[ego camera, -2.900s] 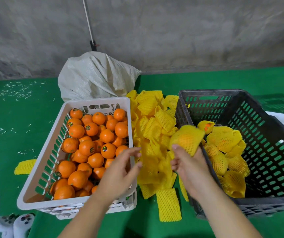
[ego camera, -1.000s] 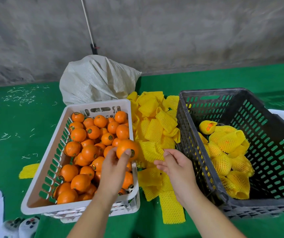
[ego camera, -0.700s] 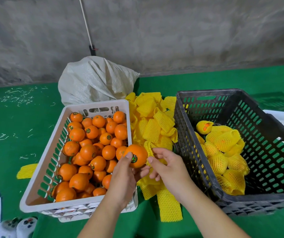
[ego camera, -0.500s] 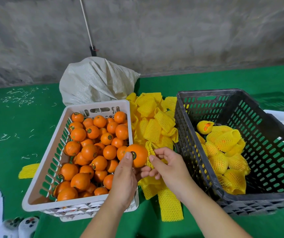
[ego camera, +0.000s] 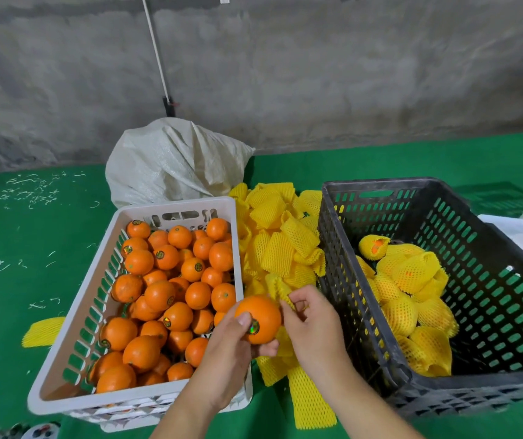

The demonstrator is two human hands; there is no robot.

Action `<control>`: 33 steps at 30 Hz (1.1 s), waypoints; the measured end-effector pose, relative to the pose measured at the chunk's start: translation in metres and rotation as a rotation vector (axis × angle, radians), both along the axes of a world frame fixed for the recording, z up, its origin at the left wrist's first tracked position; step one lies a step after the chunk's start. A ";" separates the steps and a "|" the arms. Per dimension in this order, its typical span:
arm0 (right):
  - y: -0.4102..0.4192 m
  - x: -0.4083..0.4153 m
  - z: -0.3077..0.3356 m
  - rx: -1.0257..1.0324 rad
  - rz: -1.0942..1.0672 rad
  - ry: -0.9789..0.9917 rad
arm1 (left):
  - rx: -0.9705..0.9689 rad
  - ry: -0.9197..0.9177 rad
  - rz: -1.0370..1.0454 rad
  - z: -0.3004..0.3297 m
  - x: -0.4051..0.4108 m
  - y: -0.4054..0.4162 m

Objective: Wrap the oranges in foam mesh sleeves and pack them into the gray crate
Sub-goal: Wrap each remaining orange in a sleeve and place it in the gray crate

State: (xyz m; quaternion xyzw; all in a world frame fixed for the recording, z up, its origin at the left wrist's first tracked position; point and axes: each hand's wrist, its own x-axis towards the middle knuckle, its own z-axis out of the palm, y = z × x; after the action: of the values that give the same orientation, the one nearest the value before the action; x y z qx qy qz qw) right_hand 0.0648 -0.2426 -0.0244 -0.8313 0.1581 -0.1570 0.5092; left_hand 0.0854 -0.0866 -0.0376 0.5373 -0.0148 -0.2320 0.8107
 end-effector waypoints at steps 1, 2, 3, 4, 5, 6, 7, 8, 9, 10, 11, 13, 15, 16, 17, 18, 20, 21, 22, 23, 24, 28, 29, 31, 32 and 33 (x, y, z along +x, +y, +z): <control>0.001 0.000 -0.002 -0.032 -0.001 0.015 | -0.019 0.025 -0.025 -0.001 0.000 0.002; 0.003 0.001 -0.003 -0.053 0.005 0.031 | -0.023 0.036 -0.049 -0.002 0.001 0.004; 0.004 0.001 -0.005 -0.063 0.016 0.050 | -0.009 0.027 -0.068 -0.004 0.001 0.005; 0.005 0.001 -0.006 -0.056 0.027 0.064 | 0.008 0.010 -0.074 -0.005 0.000 0.005; 0.005 0.001 -0.005 -0.035 0.035 0.065 | 0.017 0.001 -0.065 -0.005 0.000 0.004; 0.004 0.000 -0.004 -0.008 0.041 0.052 | 0.015 0.003 -0.035 -0.004 0.000 0.003; 0.003 0.001 -0.003 0.017 0.048 0.030 | 0.004 0.010 0.008 -0.002 0.000 0.000; 0.001 0.000 -0.001 0.039 0.056 0.004 | -0.007 0.014 0.057 -0.001 0.001 -0.002; 0.000 -0.001 0.001 0.061 0.069 -0.023 | -0.009 0.013 0.104 -0.001 0.002 -0.004; 0.000 -0.002 0.004 0.086 0.082 -0.048 | -0.007 0.008 0.145 0.000 0.003 -0.006; 0.000 -0.003 0.006 0.113 0.093 -0.069 | -0.009 0.003 0.178 0.000 0.003 -0.008; 0.002 -0.005 0.011 0.165 0.121 -0.102 | -0.032 0.012 0.219 0.001 0.003 -0.008; 0.006 -0.008 0.013 0.204 0.144 -0.130 | -0.067 0.037 0.237 0.001 0.003 -0.008; 0.008 -0.009 0.013 0.208 0.150 -0.144 | -0.080 0.045 0.233 0.002 0.003 -0.008; 0.009 -0.010 0.013 0.203 0.159 -0.156 | -0.084 0.046 0.220 0.002 0.003 -0.008; 0.012 -0.012 0.013 0.199 0.174 -0.164 | -0.084 0.040 0.201 0.003 0.004 -0.007; 0.014 -0.013 0.013 0.184 0.198 -0.173 | -0.104 0.020 0.129 0.004 0.004 -0.005; 0.014 -0.013 0.013 0.167 0.198 -0.179 | -0.118 0.005 0.082 0.002 0.004 -0.003; 0.013 -0.012 0.014 0.140 0.195 -0.185 | -0.121 -0.017 0.044 0.001 0.005 -0.001; 0.011 -0.011 0.015 0.102 0.194 -0.191 | -0.103 -0.042 0.017 0.001 0.004 0.001; 0.010 -0.011 0.016 0.063 0.198 -0.201 | -0.069 -0.067 0.006 0.001 0.003 0.001; 0.010 -0.014 0.023 -0.081 0.258 -0.297 | 0.011 -0.086 0.091 0.004 -0.001 -0.008; 0.011 -0.016 0.025 -0.137 0.271 -0.321 | 0.008 -0.076 0.119 0.004 -0.001 -0.009; 0.013 -0.018 0.027 -0.255 0.319 -0.351 | -0.009 -0.059 0.196 0.004 0.000 -0.010; 0.014 -0.018 0.028 -0.292 0.353 -0.363 | -0.022 -0.045 0.245 0.002 0.002 -0.010; 0.015 -0.019 0.027 -0.311 0.381 -0.372 | -0.030 -0.029 0.283 -0.001 0.003 -0.011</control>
State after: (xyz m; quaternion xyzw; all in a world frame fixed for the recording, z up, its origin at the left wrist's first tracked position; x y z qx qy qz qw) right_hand 0.0460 -0.2271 0.0027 -0.8709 -0.1224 -0.2306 0.4164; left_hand 0.0885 -0.0971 -0.0388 0.5253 0.0458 -0.1074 0.8429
